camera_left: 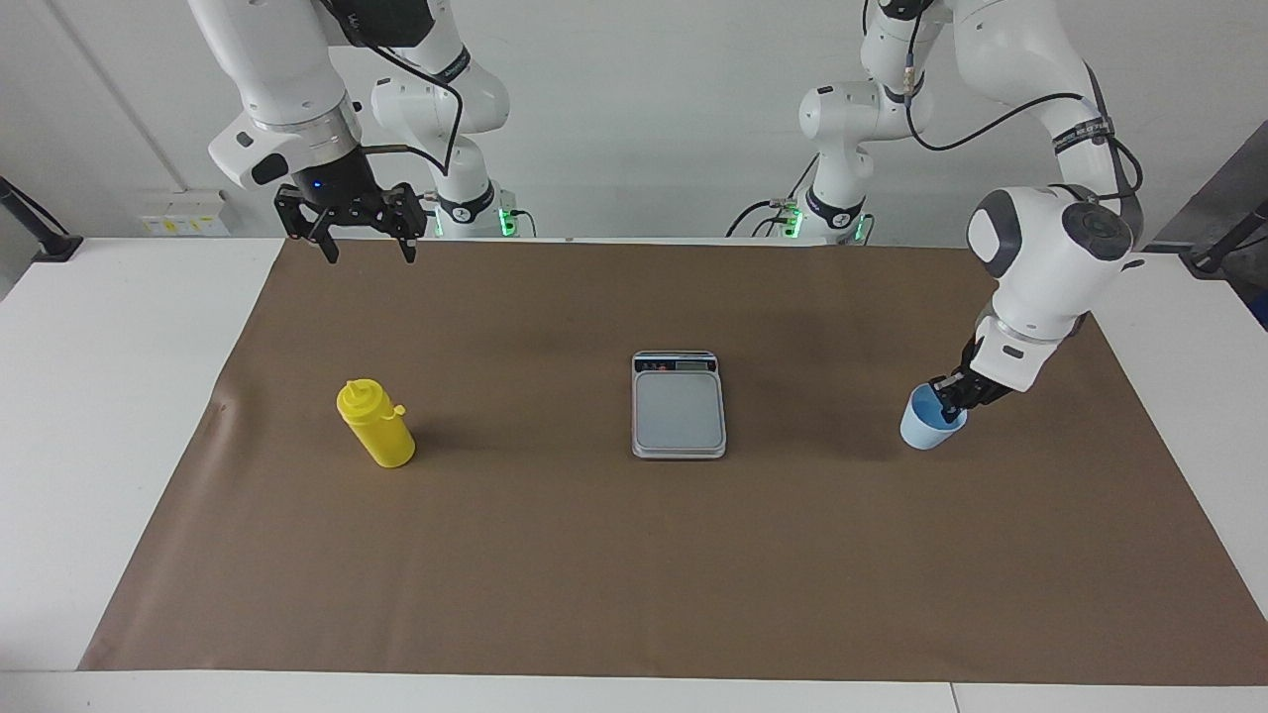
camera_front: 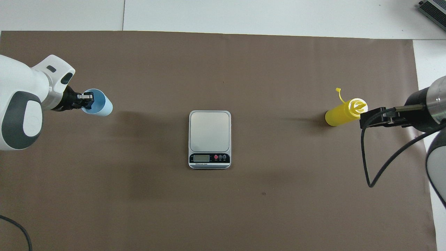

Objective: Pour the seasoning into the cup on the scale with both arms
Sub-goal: 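Carry the blue cup with the left gripper onto the scale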

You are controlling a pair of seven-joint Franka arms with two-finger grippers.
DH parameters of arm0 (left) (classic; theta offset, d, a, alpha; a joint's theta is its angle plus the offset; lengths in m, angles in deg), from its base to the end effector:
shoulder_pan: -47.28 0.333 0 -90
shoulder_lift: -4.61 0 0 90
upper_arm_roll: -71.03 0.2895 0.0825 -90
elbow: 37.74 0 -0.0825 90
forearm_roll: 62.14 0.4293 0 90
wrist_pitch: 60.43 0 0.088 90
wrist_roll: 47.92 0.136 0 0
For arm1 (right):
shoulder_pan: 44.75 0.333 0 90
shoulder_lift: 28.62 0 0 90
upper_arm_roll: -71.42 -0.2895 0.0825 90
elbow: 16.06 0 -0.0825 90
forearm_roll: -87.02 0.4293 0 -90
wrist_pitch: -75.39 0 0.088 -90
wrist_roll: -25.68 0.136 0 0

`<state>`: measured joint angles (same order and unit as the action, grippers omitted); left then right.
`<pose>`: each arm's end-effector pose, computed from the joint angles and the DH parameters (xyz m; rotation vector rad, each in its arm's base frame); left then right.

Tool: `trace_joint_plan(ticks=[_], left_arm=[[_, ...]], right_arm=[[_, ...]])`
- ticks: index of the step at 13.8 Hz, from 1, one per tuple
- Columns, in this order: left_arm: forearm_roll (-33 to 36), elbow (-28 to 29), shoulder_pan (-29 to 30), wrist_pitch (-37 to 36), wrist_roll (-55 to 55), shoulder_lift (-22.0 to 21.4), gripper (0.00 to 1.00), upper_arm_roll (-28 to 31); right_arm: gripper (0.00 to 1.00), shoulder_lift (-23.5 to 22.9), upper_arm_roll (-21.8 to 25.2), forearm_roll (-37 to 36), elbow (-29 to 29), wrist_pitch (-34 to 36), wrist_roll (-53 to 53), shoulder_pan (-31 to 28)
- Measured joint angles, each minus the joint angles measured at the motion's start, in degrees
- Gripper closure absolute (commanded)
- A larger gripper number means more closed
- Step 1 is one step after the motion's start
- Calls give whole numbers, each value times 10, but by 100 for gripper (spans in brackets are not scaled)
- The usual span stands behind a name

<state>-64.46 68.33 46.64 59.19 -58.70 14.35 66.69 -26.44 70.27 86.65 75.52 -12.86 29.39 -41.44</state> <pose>0.6469 -0.0583 0.3623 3.0772 0.1873 0.0919 0.5834 0.0448 0.5747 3.1327 0.0203 -0.0306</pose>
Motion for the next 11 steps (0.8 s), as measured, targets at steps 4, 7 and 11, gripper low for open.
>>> trace_joint_plan(ticks=[4,7,11], left_arm=[[-6,-35,-75,-24,-114,0,100,-2],[-6,-35,-133,-22,-192,1,100,-3],[-6,-34,-219,-14,-286,2,100,-3]], right_arm=[[0,0,0,0,0,0,0,0],[0,0,0,0,0,0,0,0],[0,0,1,0,0,0,0,0]])
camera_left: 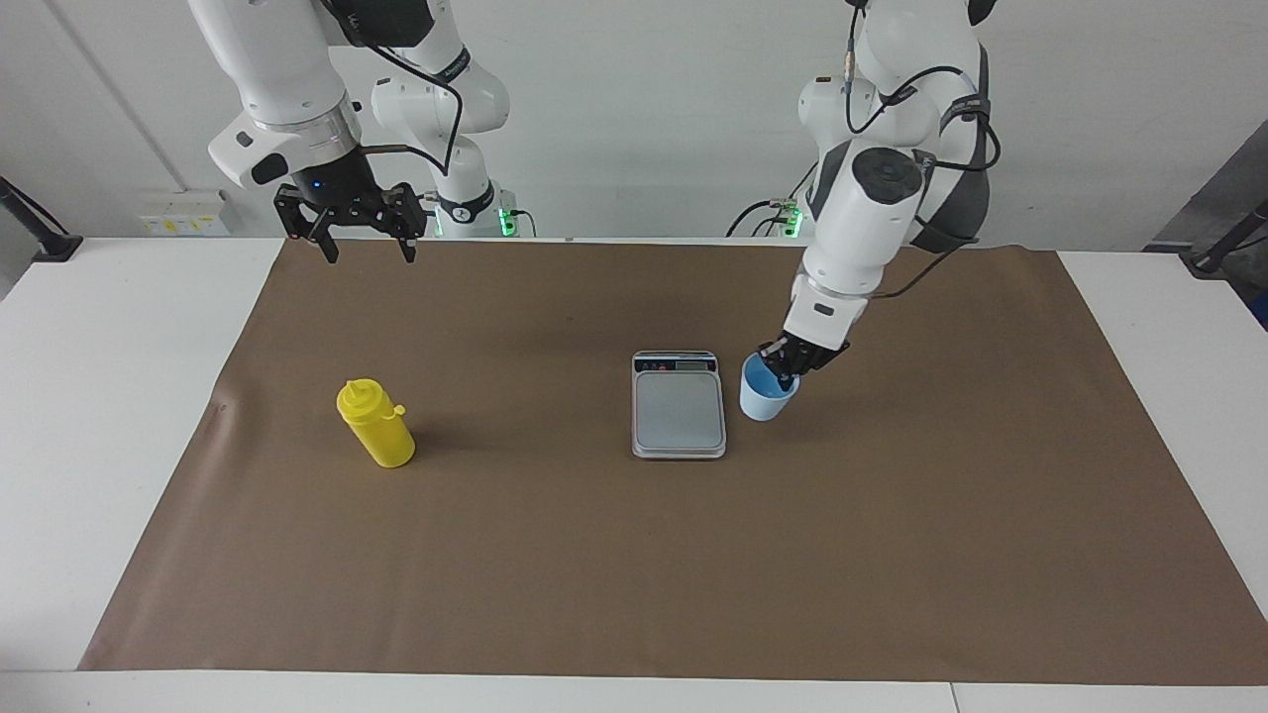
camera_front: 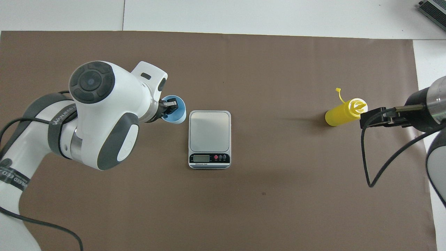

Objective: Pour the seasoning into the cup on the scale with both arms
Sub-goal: 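Carry the blue cup with the left gripper onto the scale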

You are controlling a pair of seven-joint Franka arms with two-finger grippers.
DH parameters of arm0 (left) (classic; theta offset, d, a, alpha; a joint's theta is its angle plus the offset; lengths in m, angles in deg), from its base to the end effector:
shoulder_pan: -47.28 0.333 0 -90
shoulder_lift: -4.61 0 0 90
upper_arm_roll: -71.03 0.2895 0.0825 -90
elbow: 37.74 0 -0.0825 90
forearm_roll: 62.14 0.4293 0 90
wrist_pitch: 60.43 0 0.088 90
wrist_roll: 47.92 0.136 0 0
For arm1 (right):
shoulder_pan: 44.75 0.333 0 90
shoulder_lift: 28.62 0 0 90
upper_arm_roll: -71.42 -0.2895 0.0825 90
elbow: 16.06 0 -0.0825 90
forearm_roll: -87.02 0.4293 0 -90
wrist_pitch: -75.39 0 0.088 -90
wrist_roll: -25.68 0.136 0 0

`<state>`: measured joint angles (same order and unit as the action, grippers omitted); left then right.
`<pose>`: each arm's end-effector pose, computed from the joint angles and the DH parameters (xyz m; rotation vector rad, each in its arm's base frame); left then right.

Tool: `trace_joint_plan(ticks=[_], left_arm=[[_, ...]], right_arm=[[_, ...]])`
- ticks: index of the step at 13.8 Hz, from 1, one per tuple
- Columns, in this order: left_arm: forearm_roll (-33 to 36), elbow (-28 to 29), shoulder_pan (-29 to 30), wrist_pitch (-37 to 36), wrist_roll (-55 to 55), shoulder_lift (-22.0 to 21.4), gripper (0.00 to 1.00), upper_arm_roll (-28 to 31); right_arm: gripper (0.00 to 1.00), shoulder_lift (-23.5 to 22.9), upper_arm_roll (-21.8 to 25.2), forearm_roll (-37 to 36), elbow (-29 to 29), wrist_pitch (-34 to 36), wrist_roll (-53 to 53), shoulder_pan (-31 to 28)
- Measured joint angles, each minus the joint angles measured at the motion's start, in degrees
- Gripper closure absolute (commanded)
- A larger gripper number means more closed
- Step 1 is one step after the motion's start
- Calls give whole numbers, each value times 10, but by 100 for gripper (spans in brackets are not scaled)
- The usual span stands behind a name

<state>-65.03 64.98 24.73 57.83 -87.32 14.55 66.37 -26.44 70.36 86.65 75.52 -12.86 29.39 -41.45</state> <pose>0.5859 -0.3039 0.3884 3.0158 0.3581 0.0750 0.5835 0.0437 0.5747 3.1328 0.0175 -0.0306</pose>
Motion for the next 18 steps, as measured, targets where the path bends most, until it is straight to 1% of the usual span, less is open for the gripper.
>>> trace_joint_plan(ticks=[2,5,7,9,14,18], left_arm=[[0,4,-30,9,-26,0,100,0],[4,21,-59,21,-49,2,100,1],[18,36,-73,47,-89,8,100,1],[19,46,-80,67,-118,14,100,1],[29,73,-89,108,-144,19,100,2],[45,75,-94,127,-169,31,100,2]], right_arm=[[0,0,1,0,0,0,0,0],[0,0,2,0,0,0,0,0],[0,0,2,0,0,0,0,0],[0,0,2,0,0,0,0,0],[0,0,2,0,0,0,0,0],[0,0,2,0,0,0,0,0]])
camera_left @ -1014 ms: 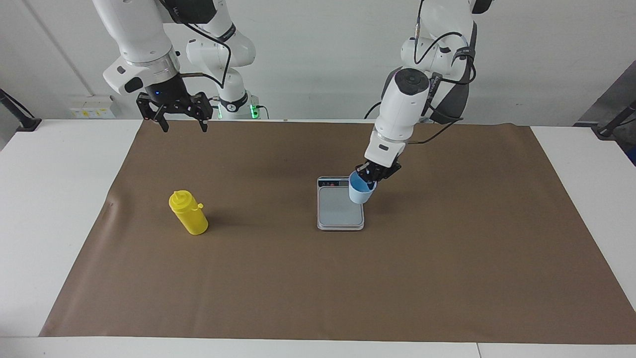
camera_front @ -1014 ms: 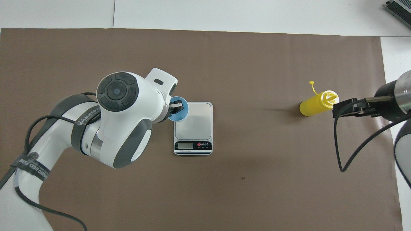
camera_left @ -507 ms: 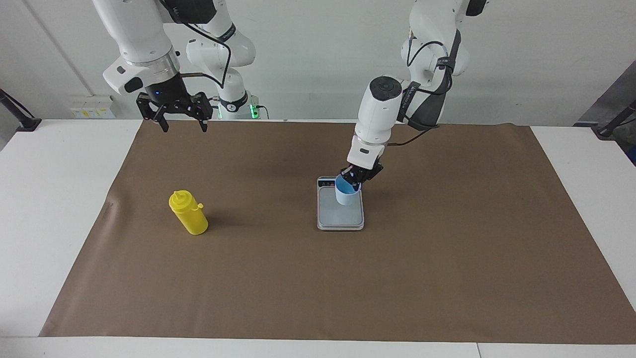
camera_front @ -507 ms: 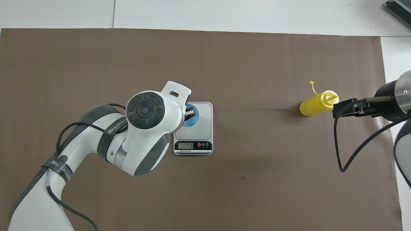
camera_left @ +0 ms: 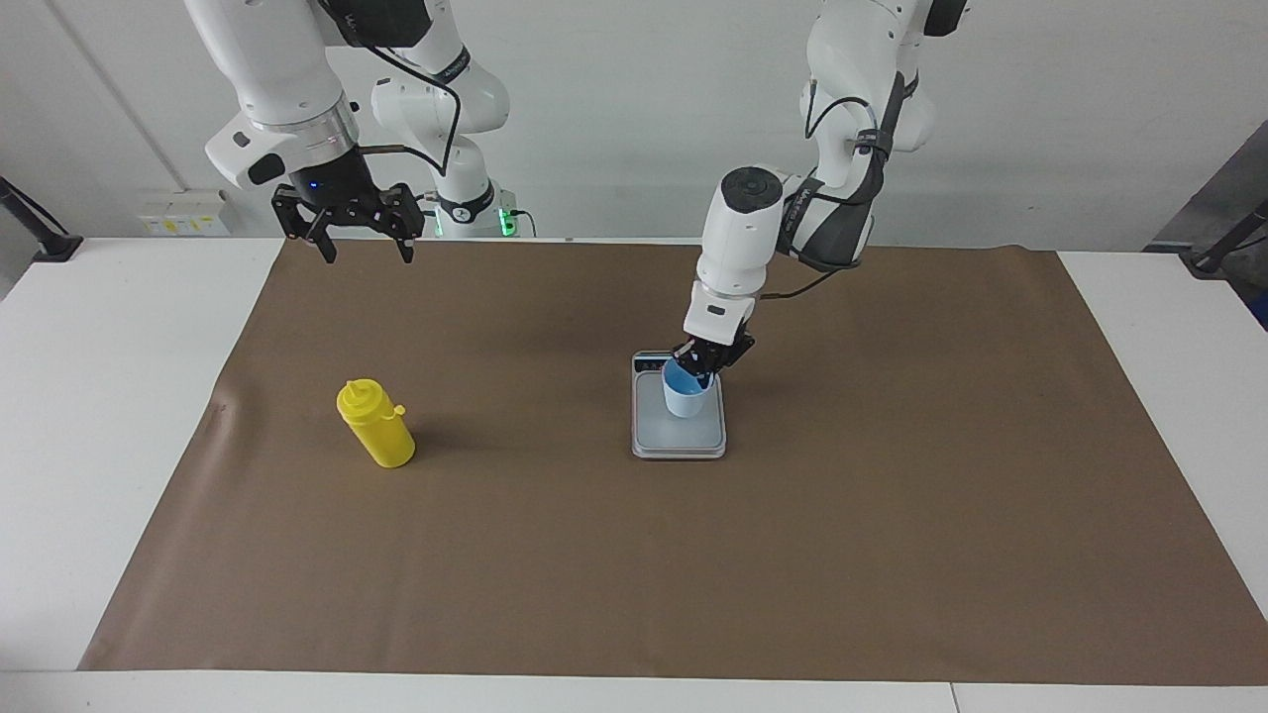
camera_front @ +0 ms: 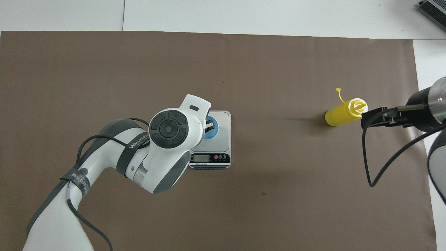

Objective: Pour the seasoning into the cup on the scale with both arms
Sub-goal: 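Carry the blue cup with the left gripper onto the scale, then release the cup and withdraw the left gripper while the right gripper opens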

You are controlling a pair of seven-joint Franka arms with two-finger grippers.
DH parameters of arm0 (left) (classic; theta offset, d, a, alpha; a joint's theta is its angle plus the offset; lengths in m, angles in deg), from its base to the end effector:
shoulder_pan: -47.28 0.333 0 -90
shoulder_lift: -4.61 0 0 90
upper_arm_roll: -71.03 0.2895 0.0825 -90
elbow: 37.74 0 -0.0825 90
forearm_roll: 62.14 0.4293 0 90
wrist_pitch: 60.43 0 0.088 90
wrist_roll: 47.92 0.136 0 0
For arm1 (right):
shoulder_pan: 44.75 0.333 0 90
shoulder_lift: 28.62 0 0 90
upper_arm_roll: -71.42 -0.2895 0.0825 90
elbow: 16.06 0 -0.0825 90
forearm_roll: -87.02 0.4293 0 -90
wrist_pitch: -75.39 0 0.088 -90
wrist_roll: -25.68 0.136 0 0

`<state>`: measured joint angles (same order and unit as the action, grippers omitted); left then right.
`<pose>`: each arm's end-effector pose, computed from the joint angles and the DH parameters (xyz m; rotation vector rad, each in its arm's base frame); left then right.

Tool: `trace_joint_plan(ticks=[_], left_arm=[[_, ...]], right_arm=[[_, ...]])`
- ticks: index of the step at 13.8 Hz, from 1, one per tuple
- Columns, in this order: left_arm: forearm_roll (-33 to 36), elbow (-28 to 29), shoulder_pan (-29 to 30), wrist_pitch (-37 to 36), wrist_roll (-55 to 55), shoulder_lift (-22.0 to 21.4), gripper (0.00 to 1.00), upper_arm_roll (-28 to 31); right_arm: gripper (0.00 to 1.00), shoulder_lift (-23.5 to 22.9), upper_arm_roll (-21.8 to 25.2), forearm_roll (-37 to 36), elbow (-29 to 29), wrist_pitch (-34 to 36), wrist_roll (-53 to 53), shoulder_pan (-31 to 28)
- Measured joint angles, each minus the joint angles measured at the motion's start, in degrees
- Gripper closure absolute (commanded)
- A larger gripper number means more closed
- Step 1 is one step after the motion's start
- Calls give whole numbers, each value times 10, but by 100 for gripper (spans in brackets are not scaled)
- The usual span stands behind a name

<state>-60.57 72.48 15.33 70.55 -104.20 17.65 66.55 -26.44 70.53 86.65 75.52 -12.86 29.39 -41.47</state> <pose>0.5286 -0.3875 0.3075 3.0009 0.5045 0.1474 0.5836 0.0418 0.5747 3.1330 0.0123 -0.0306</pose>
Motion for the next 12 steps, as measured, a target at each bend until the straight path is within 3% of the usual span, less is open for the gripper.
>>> trace_joint_plan(ticks=[3,4,5,7,12], left_arm=[[6,0,0,11,-16,7,100,0],[7,0,0,14,-19,9,93,0],[8,0,-1,17,-21,10,66,0],[8,0,-6,19,-30,12,0,0],[12,-5,-5,8,-23,5,0,7]], right_arm=[[0,0,0,0,0,0,0,0],[0,0,0,0,0,0,0,0],[0,0,0,0,0,0,0,0],[0,0,0,0,0,0,0,0],[0,0,0,0,0,0,0,-7]])
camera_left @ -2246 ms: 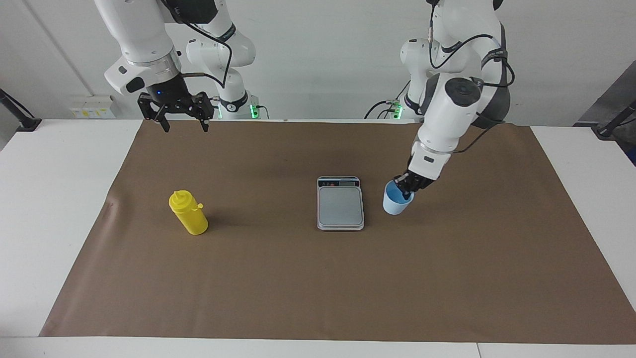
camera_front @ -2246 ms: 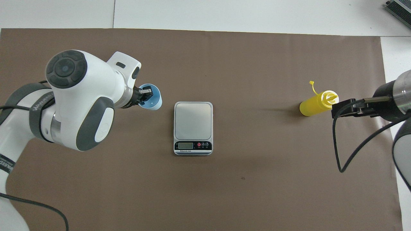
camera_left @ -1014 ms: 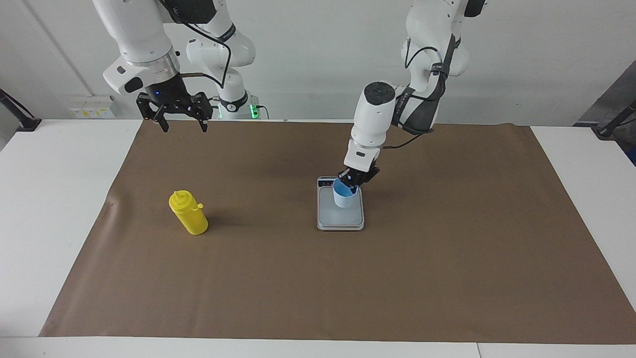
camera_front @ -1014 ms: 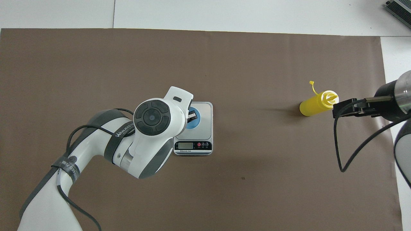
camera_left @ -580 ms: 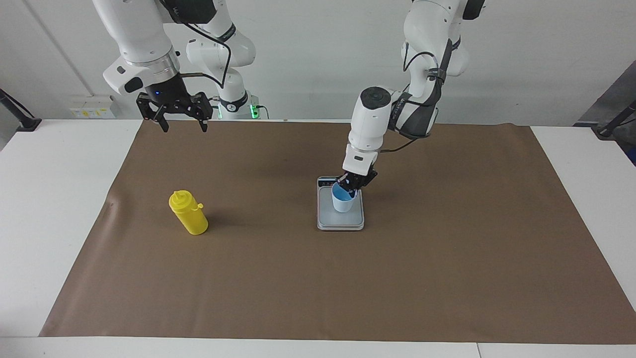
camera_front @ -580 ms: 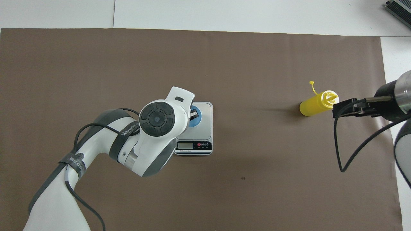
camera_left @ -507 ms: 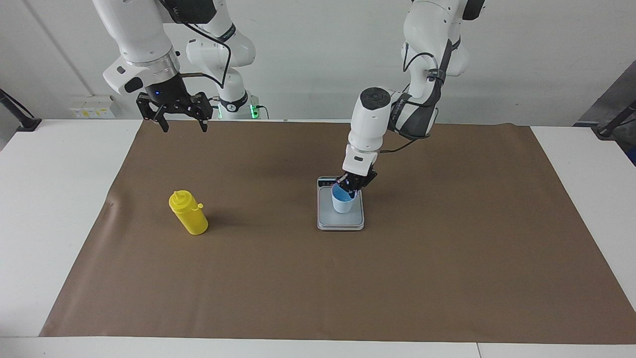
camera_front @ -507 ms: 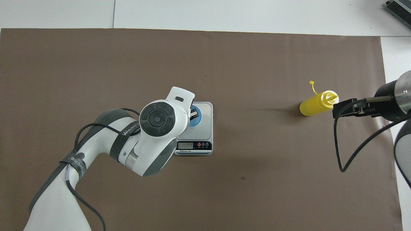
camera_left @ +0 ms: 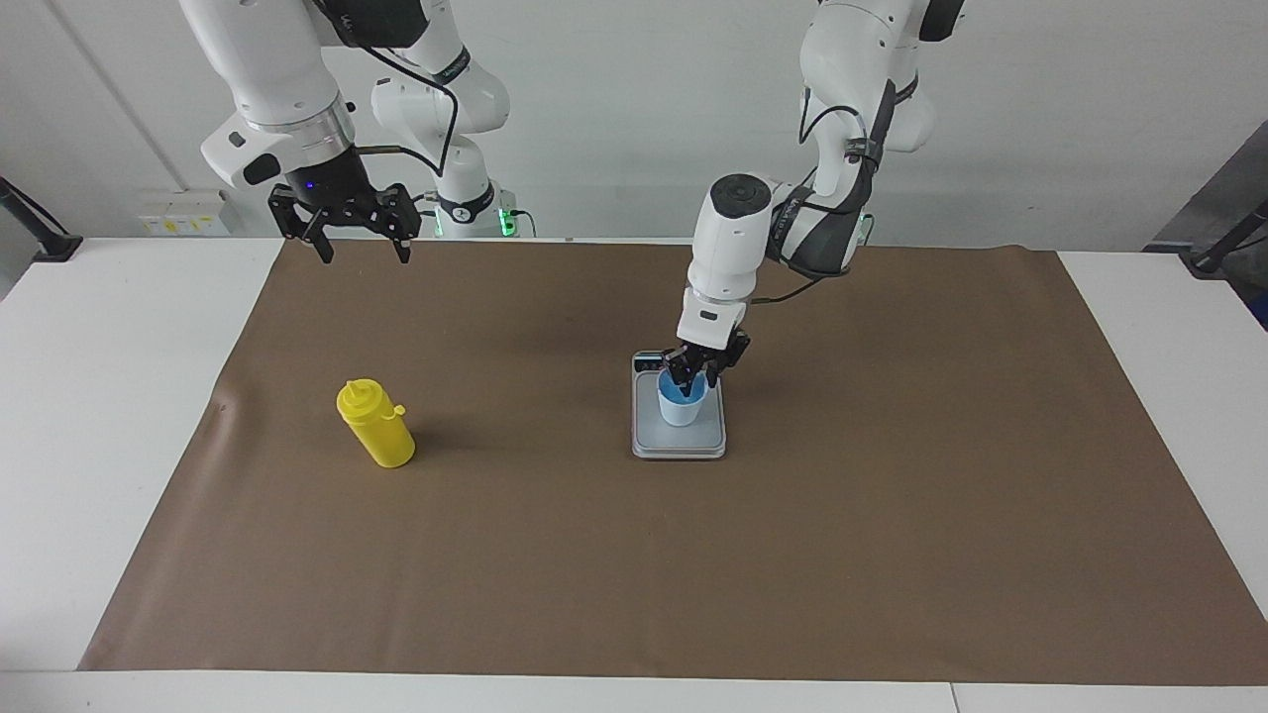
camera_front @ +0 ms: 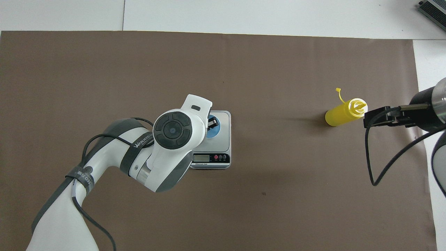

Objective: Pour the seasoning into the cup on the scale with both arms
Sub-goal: 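Release the cup and withdraw the left gripper while the right gripper opens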

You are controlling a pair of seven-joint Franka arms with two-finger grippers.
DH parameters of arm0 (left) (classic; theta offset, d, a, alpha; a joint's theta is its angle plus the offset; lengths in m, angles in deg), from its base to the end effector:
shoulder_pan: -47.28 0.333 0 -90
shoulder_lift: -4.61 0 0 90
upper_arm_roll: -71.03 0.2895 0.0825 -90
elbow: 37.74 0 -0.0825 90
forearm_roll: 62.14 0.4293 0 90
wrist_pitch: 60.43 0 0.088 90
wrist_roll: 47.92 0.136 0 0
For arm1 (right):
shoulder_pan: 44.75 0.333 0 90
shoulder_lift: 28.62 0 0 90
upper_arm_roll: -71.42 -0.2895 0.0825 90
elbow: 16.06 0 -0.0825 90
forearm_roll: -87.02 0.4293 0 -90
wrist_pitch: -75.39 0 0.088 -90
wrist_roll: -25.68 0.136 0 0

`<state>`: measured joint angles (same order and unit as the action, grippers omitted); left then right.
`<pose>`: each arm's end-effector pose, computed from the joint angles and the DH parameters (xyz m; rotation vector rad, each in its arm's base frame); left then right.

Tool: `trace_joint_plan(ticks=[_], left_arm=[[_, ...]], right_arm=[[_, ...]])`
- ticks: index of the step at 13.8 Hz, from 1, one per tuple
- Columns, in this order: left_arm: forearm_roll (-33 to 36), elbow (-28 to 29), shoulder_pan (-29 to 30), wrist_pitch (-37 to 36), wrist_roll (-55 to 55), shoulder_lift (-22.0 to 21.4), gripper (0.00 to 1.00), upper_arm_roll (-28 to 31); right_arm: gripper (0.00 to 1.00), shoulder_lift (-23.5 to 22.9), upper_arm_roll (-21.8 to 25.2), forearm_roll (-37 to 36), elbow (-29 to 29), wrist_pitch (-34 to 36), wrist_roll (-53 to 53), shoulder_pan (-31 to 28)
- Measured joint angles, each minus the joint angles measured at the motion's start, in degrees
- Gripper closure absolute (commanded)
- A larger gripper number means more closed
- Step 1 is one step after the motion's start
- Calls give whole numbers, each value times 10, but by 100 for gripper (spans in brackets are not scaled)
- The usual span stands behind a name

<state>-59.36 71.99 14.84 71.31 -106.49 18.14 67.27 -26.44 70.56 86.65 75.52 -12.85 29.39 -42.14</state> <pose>0.5337 -0.3871 0.3075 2.9926 0.5504 0.1796 0.5840 0.0346 0.5747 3.1332 -0.0068 -0.0310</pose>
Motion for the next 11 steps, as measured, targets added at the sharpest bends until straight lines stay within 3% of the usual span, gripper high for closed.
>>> trace_joint_plan(ticks=[7,11], left_arm=[[3,-9,132,-110,253,-79,0,10],[3,-10,209,-168,406,-112,0,10]], right_arm=[[0,0,1,0,1,2,14,-1],[0,-5,3,69,13,-26,162,-46]])
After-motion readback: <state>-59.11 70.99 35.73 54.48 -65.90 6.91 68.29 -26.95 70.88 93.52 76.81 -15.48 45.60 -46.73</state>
